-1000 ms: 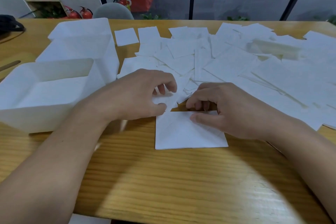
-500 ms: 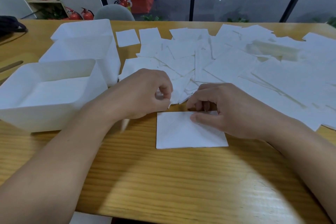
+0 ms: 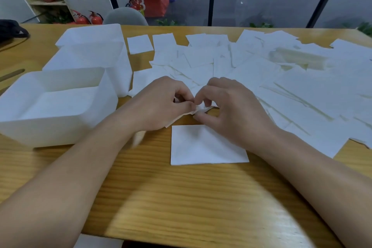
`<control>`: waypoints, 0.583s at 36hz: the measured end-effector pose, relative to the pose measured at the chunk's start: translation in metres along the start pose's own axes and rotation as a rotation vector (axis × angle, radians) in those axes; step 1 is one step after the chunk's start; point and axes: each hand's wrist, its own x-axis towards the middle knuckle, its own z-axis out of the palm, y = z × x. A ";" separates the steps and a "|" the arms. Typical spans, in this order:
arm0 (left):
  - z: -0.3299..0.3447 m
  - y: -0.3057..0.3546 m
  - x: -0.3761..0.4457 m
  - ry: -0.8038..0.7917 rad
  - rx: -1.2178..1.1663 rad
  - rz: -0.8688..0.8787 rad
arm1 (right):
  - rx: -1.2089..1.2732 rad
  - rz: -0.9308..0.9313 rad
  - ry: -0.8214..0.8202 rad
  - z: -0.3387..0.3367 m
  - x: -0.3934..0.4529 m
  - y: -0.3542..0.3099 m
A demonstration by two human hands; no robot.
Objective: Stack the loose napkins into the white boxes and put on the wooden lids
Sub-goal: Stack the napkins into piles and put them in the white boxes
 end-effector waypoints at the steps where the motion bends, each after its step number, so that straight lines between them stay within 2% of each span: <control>1: 0.000 -0.001 0.000 -0.008 -0.020 -0.012 | -0.022 -0.020 0.020 0.003 0.001 -0.001; 7: -0.002 -0.002 0.000 -0.047 -0.055 -0.028 | 0.035 -0.053 0.038 0.009 0.001 0.002; 9: -0.003 -0.001 -0.001 -0.006 -0.036 0.003 | 0.119 0.003 0.020 0.006 -0.001 0.002; 13: -0.008 0.002 -0.002 0.068 -0.105 0.110 | 0.464 0.168 -0.009 -0.011 -0.002 0.007; 17: -0.005 0.003 -0.004 0.114 -0.140 0.217 | 0.538 0.239 0.052 -0.023 -0.004 0.013; 21: 0.005 0.000 -0.002 0.216 -0.129 0.266 | 0.566 0.220 0.075 -0.029 -0.004 0.010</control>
